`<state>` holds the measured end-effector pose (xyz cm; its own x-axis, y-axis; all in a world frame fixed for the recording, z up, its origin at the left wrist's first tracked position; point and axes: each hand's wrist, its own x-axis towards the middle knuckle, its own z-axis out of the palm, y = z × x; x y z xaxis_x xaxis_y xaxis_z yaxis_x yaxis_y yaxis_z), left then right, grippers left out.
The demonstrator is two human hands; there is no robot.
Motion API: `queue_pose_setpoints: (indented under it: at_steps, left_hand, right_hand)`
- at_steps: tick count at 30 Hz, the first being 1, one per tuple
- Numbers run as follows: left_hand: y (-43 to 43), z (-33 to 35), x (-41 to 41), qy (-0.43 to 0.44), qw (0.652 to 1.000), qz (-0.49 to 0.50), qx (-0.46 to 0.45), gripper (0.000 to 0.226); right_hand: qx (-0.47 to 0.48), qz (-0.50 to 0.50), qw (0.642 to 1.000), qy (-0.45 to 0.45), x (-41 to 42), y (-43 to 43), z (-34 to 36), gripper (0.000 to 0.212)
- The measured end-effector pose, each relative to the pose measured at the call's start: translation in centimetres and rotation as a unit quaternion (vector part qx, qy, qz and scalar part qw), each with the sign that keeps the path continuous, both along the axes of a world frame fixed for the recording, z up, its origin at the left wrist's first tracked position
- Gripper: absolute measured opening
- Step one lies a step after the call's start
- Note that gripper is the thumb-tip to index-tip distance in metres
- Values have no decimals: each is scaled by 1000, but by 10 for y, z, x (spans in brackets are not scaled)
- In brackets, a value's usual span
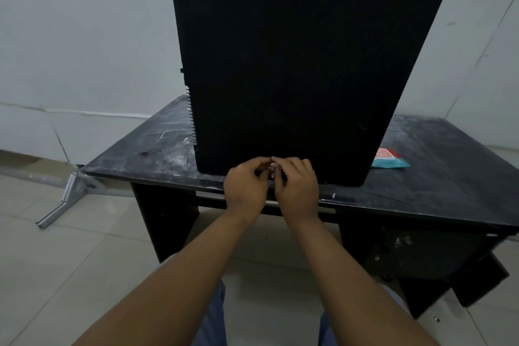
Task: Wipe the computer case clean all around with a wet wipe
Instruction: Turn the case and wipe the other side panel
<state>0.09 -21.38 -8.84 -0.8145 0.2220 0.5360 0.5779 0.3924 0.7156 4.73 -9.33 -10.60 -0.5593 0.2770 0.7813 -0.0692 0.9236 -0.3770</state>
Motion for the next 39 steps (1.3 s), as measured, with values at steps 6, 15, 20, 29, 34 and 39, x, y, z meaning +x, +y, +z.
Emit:
queue_pose_setpoints:
  at_steps: [6, 15, 20, 29, 34, 39]
  left_hand:
    - [0, 1, 0, -34, 996, -8, 86, 24]
    - [-53, -16, -30, 166, 975, 134, 59, 56]
    - [-76, -46, -50, 43, 985, 169, -6, 74]
    - [-89, -50, -55, 33, 992, 116, -41, 99]
    - [-102, -54, -58, 28, 994, 49, -97, 126]
    - [-108, -44, -57, -13, 997, 13, -76, 143]
  right_hand:
    - [-34, 32, 999, -21, 4, -6, -4, 25]
    - [0, -59, 996, 69, 16, 41, 20, 9]
    - [29, -66, 996, 59, 15, 42, 4, 11]
    - [189, -20, 979, 69, -50, -45, 33, 10]
    - [310, 35, 950, -1, -66, -81, 11, 24]
    - [355, 17, 933, -52, -47, -57, 12, 22]
